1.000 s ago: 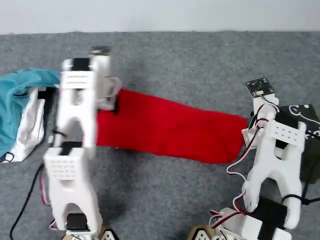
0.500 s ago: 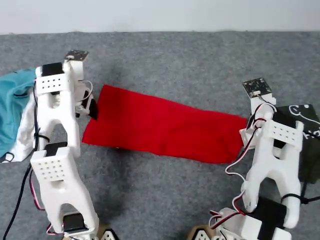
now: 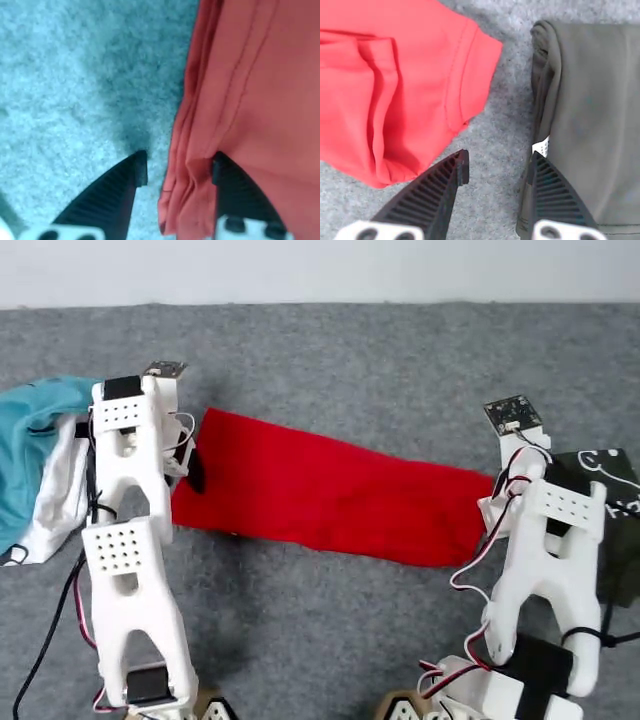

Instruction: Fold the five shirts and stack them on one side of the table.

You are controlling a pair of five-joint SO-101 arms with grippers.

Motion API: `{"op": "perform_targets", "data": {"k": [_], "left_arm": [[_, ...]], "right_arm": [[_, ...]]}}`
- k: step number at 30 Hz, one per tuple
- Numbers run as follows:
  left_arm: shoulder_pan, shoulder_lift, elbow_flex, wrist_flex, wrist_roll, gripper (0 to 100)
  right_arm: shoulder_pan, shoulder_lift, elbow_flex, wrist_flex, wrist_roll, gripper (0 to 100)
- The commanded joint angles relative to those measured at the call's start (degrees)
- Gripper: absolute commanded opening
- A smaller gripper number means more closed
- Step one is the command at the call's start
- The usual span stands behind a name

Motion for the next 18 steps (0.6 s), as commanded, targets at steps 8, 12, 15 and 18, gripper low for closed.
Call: {"op": "perform_targets", "data": {"k": [8, 12, 15, 18], "left_arm": [[3.5, 2.0, -0.2, 0.9, 2.3, 17], [3.5, 2.0, 0.0, 0.9, 2.5, 2], [3.4, 2.0, 0.0, 0.9, 2.7, 1], [3.2, 1.9, 0.0, 0.9, 2.8, 1]], "right_arm": [[-0.3, -2.3, -0.2, 2.2, -0.5, 20.2], [-0.3, -2.3, -0.2, 2.7, -0.5, 20.2], [-0.3, -2.3, -0.2, 2.8, -0.5, 20.2], [-0.3, -2.3, -0.2, 2.8, -0.5, 20.2]]}}
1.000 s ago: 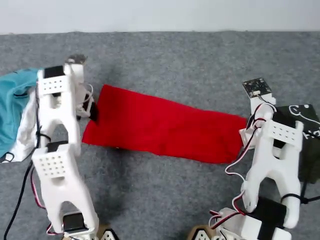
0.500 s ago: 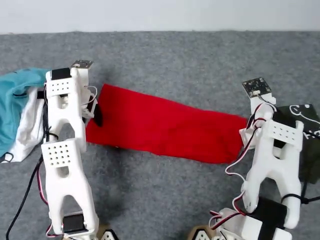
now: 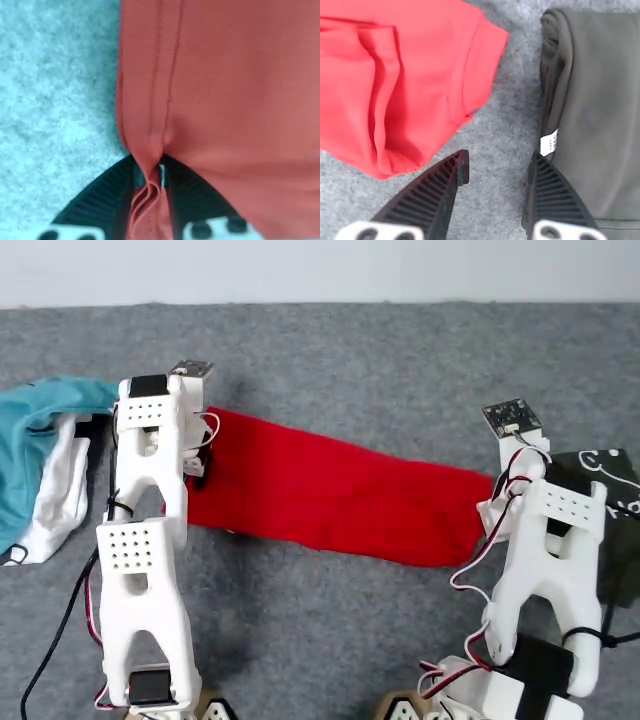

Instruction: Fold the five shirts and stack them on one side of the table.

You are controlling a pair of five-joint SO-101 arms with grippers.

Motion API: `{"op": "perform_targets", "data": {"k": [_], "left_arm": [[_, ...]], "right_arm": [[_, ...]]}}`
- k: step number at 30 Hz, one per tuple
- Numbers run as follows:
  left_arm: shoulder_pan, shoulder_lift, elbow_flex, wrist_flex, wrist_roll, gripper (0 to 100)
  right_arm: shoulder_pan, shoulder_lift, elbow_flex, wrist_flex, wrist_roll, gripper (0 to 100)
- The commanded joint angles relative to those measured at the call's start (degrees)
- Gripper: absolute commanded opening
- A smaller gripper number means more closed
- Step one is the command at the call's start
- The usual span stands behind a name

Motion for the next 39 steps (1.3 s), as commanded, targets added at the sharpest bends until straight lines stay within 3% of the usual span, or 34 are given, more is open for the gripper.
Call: {"op": "perform_targets", "data": {"k": [1, 9, 15, 19, 23, 29, 39], "left_arm": [[-1.0, 0.4, 0.2, 0.6, 0.5, 1], [-1.1, -9.3, 0.7, 0.7, 2.2, 1], [0.5, -25.1, 9.6, 0.8, 5.3, 1], [5.0, -35.3, 18.0, 0.8, 5.3, 1], [14.3, -40.9, 23.3, 0.7, 5.3, 1], [30.4, -37.5, 18.2, -0.5, 5.3, 1], [48.1, -11.9, -11.6, 0.6, 8.6, 1]], "right_arm": [[-0.3, -2.3, -0.2, 0.7, -0.4, 20.2], [-0.2, -2.4, -0.3, 3.5, -0.3, 20.2], [3.8, -9.0, -0.4, 3.2, -0.4, 20.1], [9.6, -17.5, -0.3, 3.5, -0.4, 20.1], [15.3, -25.0, -0.2, 4.4, -0.3, 20.1], [18.7, -33.3, -0.2, 12.8, -0.2, 20.1], [18.9, -45.1, -0.2, 21.4, -0.3, 20.1]]}}
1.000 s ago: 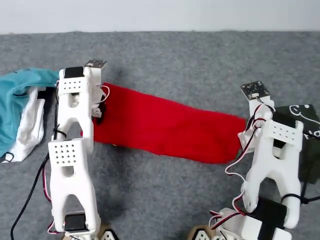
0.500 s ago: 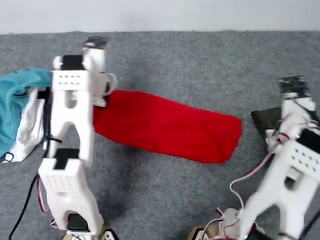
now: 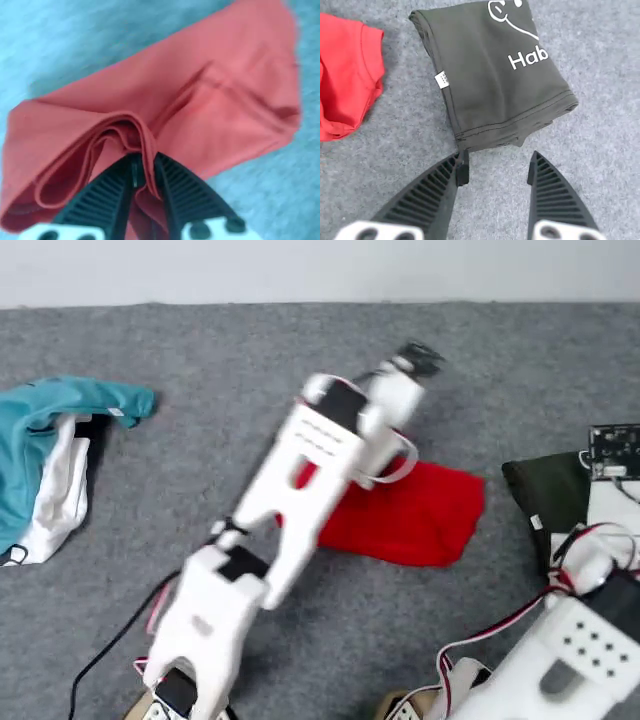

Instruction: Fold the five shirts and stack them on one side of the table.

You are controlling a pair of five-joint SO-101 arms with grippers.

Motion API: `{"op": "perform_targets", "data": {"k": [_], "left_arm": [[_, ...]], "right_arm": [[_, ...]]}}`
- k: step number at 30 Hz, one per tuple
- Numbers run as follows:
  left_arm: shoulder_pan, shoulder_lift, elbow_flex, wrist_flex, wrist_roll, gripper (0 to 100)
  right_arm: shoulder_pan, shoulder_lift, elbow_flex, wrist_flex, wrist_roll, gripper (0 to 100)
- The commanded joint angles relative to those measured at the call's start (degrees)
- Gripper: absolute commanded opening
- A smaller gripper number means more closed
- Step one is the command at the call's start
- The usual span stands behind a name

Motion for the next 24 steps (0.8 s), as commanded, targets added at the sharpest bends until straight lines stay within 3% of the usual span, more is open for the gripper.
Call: {"op": "perform_targets", "data": {"k": [1, 5, 24], "left_arm": [[6.0, 7.5, -10.9, 0.9, 4.0, 1], [9.2, 11.5, -19.0, 1.0, 5.5, 1], [12.3, 14.4, -18.7, -5.4, 9.5, 1]], "right_arm": [[0.7, -3.9, -0.2, 2.7, -0.3, 20.1], [0.7, -6.5, -0.1, 4.9, -0.4, 20.1], [0.7, -19.8, 7.3, 5.3, -0.1, 20.1]]}}
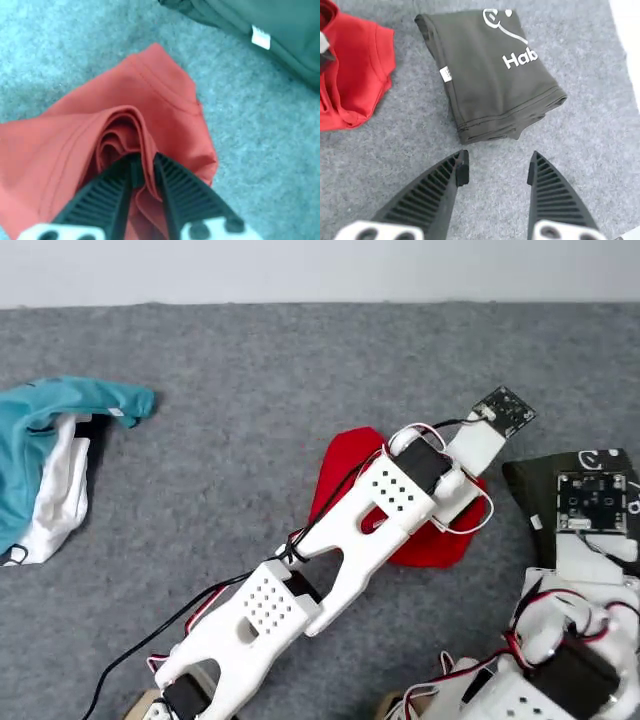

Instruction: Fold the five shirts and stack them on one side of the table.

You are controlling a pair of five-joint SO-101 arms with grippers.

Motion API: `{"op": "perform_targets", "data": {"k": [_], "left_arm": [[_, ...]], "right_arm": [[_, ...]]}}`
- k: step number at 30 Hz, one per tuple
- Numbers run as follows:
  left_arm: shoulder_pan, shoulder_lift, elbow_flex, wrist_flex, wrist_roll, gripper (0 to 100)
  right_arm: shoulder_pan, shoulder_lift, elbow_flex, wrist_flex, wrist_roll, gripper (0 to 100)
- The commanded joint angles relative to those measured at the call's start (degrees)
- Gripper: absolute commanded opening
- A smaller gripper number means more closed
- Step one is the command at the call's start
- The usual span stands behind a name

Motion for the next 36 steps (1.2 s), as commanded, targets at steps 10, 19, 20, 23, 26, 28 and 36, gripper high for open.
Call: {"op": "perform_targets", "data": {"k": [10, 19, 20, 23, 26, 28, 36], "left_arm": [[0.7, 7.2, -4.9, -3.2, 0.9, 17], [0.5, 6.1, -22.7, 1.8, 1.0, 25], [0.3, 6.0, -25.4, 3.0, 1.0, 25], [-1.4, 2.0, -24.6, 4.0, 1.0, 25], [-3.8, -2.8, -24.7, 4.0, 1.0, 25], [-5.5, -6.4, -24.6, 5.1, 1.0, 25], [-21.7, -9.3, -21.5, 5.1, 1.0, 25]], "right_arm": [[0.7, -0.7, -0.2, 1.6, -0.2, 20.1], [0.4, -0.7, -0.2, 1.6, -0.3, 20.1], [0.4, -0.7, -0.2, 1.6, -0.3, 20.1], [0.4, -0.3, 0.6, 1.5, -0.4, 20.1], [0.4, -0.2, 3.5, 1.0, -0.2, 20.1], [0.0, 0.0, 6.1, 0.3, -0.1, 20.1], [-12.1, 12.7, 9.4, -1.7, -0.1, 20.1]]}}
